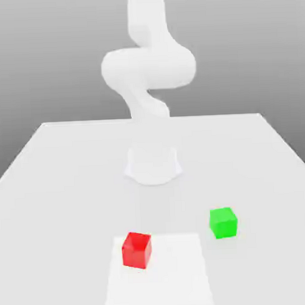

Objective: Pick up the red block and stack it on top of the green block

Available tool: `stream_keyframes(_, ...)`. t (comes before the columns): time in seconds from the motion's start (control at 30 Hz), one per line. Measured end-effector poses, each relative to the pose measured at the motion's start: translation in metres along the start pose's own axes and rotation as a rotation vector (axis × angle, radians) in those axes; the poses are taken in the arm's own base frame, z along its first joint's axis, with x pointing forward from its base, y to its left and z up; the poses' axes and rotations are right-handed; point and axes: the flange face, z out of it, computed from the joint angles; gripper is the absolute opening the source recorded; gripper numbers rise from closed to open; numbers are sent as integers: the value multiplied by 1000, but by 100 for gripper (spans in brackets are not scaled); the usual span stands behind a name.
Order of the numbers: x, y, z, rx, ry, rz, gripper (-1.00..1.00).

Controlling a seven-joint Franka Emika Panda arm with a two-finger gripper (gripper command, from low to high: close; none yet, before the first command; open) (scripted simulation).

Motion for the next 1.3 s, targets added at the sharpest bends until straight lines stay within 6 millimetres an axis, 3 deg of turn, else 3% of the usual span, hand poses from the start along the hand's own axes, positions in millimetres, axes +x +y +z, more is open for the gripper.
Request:
stream_keyframes(0.13,-14,32,103,-110,-107,54,0)
stream_keyframes(0.3,-52,89,209,-255,-224,117,0)
stream_keyframes(0.43,-98,148,277,-385,-310,165,0)
stream_keyframes(0.57,-149,213,322,-518,-382,207,0)
stream_keyframes(0.63,-170,240,337,-570,-407,223,0)
stream_keyframes(0.83,-200,273,379,-587,-415,226,0)
stream_keyframes(0.87,-203,277,384,-588,-416,227,-100)
stream_keyframes(1.1,-203,277,384,-587,-415,226,-100)
stream_keyframes(1.3,-181,252,346,-588,-415,227,-100)
